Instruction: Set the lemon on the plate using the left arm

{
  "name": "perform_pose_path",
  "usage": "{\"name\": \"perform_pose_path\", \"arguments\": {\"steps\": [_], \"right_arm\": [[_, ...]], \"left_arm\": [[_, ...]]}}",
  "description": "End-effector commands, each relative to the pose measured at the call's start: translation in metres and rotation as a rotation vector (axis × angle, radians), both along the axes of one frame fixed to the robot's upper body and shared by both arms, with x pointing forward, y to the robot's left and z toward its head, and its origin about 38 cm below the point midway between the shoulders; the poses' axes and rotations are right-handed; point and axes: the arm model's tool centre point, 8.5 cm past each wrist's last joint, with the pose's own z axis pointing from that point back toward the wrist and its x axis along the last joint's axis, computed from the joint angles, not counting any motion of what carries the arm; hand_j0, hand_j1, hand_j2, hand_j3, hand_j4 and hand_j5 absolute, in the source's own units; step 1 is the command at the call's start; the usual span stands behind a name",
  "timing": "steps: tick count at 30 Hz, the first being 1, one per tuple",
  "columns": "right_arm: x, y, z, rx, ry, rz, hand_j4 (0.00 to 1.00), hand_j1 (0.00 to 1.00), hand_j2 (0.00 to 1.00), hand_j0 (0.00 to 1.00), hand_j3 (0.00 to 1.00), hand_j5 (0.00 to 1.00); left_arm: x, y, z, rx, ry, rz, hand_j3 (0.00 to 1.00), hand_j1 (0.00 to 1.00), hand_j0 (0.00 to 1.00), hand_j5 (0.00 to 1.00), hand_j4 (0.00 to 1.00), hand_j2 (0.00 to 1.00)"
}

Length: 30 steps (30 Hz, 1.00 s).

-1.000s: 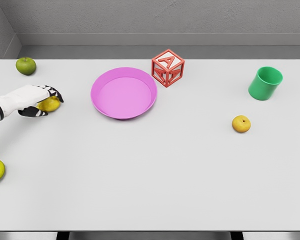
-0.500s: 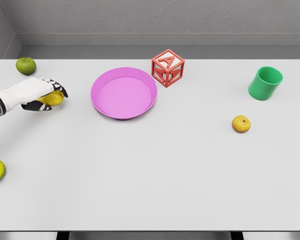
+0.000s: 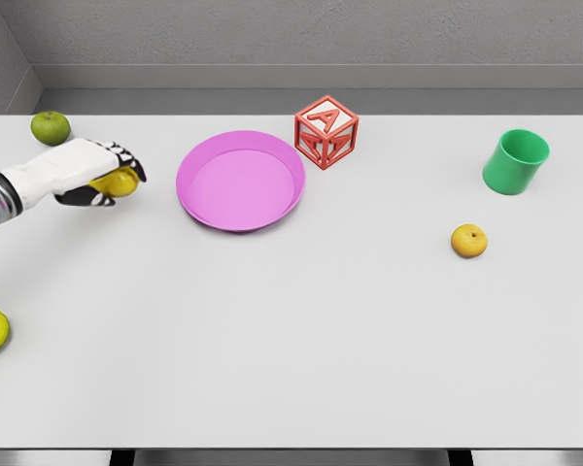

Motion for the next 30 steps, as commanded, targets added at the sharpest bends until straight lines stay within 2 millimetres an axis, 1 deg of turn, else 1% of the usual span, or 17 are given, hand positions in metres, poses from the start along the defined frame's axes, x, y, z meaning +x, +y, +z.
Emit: {"name": "perform_pose_path", "arguments": {"steps": [1,4,5,6,9,10,12,13,17,20,22,23,27,28,29,30], "right_arm": [[0.0,0.0,0.0,0.0,-0.001,0.0,1.0,1.0,1.0,1.0,1.0,1.0],[0.0,0.0,0.0,0.0,-0.001,0.0,1.0,1.0,1.0,1.0,1.0,1.0],[0.0,0.0,0.0,0.0,0.001,0.0,1.0,1.0,1.0,1.0,1.0,1.0],[0.0,0.0,0.0,0.0,-0.001,0.0,1.0,1.0,1.0,1.0,1.0,1.0],[0.0,0.0,0.0,0.0,0.001,0.0,1.0,1.0,1.0,1.0,1.0,1.0],[0.0,0.0,0.0,0.0,-0.001,0.0,1.0,1.0,1.0,1.0,1.0,1.0],[0.0,0.0,0.0,0.0,0.001,0.0,1.0,1.0,1.0,1.0,1.0,1.0],[0.0,0.0,0.0,0.0,0.001,0.0,1.0,1.0,1.0,1.0,1.0,1.0],[0.0,0.0,0.0,0.0,-0.001,0.0,1.0,1.0,1.0,1.0,1.0,1.0],[0.0,0.0,0.0,0.0,-0.001,0.0,1.0,1.0,1.0,1.0,1.0,1.0],[0.0,0.0,0.0,0.0,-0.001,0.0,1.0,1.0,1.0,1.0,1.0,1.0],[0.0,0.0,0.0,0.0,0.001,0.0,1.0,1.0,1.0,1.0,1.0,1.0],[0.0,0.0,0.0,0.0,-0.001,0.0,1.0,1.0,1.0,1.0,1.0,1.0],[0.0,0.0,0.0,0.0,-0.001,0.0,1.0,1.0,1.0,1.0,1.0,1.0],[0.0,0.0,0.0,0.0,-0.001,0.0,1.0,1.0,1.0,1.0,1.0,1.0],[0.0,0.0,0.0,0.0,-0.001,0.0,1.0,1.0,1.0,1.0,1.0,1.0]], "left_arm": [[0.0,-0.005,0.003,-0.015,-0.011,-0.01,0.58,0.58,0.58,0.58,0.58,0.58],[0.0,-0.018,0.004,-0.033,-0.02,-0.033,0.58,0.58,0.58,0.58,0.58,0.58],[0.0,-0.019,0.003,-0.04,-0.018,-0.035,0.59,0.59,0.59,0.59,0.59,0.59],[0.001,-0.025,0.003,-0.051,-0.021,-0.046,0.58,0.58,0.58,0.58,0.58,0.58],[0.0,-0.031,0.005,-0.06,-0.027,-0.057,0.59,0.59,0.59,0.59,0.59,0.59],[0.0,-0.038,0.005,-0.071,-0.032,-0.069,0.59,0.59,0.59,0.59,0.59,0.59],[0.0,-0.041,0.006,-0.075,-0.033,-0.075,0.59,0.59,0.59,0.59,0.59,0.59],[0.0,-0.047,0.006,-0.083,-0.037,-0.086,0.59,0.59,0.59,0.59,0.59,0.59],[0.0,-0.058,0.007,-0.1,-0.042,-0.102,0.59,0.59,0.59,0.59,0.59,0.59],[0.0,-0.07,0.006,-0.122,-0.045,-0.118,0.59,0.59,0.59,0.59,0.59,0.59],[0.001,-0.073,0.006,-0.131,-0.045,-0.12,0.59,0.59,0.59,0.59,0.59,0.59],[0.003,-0.08,0.009,-0.143,-0.052,-0.129,0.58,0.58,0.58,0.58,0.58,0.58],[0.004,-0.086,0.009,-0.154,-0.054,-0.136,0.58,0.58,0.58,0.58,0.58,0.58],[0.007,-0.096,0.013,-0.17,-0.065,-0.15,0.59,0.59,0.59,0.59,0.59,0.59],[0.007,-0.1,0.015,-0.185,-0.07,-0.155,0.83,0.83,0.83,0.83,0.83,0.83],[0.01,-0.11,0.02,-0.204,-0.082,-0.166,1.0,1.0,1.0,1.0,1.0,1.0]]}}
